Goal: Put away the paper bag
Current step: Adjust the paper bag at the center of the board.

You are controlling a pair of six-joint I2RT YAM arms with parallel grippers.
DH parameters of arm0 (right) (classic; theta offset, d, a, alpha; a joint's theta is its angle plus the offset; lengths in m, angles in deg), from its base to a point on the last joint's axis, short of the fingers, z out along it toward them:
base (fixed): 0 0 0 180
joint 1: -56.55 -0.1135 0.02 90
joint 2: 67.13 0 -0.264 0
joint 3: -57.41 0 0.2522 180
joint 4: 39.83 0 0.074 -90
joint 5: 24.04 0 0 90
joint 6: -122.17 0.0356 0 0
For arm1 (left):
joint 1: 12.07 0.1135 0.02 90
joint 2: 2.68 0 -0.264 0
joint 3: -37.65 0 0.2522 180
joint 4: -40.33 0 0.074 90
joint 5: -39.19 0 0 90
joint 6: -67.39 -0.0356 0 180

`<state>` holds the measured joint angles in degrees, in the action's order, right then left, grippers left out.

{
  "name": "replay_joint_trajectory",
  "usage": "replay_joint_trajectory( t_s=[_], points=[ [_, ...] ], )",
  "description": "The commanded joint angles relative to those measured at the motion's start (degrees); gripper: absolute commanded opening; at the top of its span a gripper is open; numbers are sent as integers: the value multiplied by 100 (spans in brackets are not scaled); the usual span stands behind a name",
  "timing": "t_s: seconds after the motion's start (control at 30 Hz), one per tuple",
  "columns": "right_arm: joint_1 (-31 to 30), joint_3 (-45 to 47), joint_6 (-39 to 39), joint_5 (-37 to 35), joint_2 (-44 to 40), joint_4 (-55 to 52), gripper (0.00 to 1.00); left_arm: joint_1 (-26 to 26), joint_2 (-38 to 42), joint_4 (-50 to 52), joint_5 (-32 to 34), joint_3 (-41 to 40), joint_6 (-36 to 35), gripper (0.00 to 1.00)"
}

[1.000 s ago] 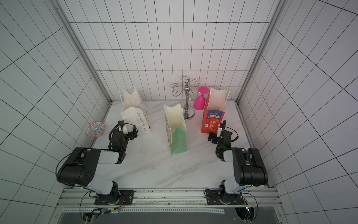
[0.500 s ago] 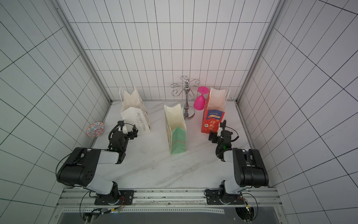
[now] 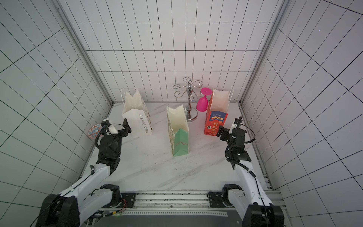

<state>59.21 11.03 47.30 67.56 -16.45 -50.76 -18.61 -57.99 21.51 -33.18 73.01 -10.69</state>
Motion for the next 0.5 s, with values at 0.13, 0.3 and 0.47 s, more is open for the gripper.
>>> replay_joint_trajectory(
  t_s=[0.13,0.3,0.47],
  points=[
    [-155,-1253,587,1592,-652,-2214,92,38,826,980,-2186,185,1081,98],
    [-1587,-2156,198,819,-304,-3040,91,-1157,983,1263,-2440,337,520,97],
    [-2959,-3253,-121,-53,298,-3916,91,-1894,886,1564,-2289,397,124,97]
  ],
)
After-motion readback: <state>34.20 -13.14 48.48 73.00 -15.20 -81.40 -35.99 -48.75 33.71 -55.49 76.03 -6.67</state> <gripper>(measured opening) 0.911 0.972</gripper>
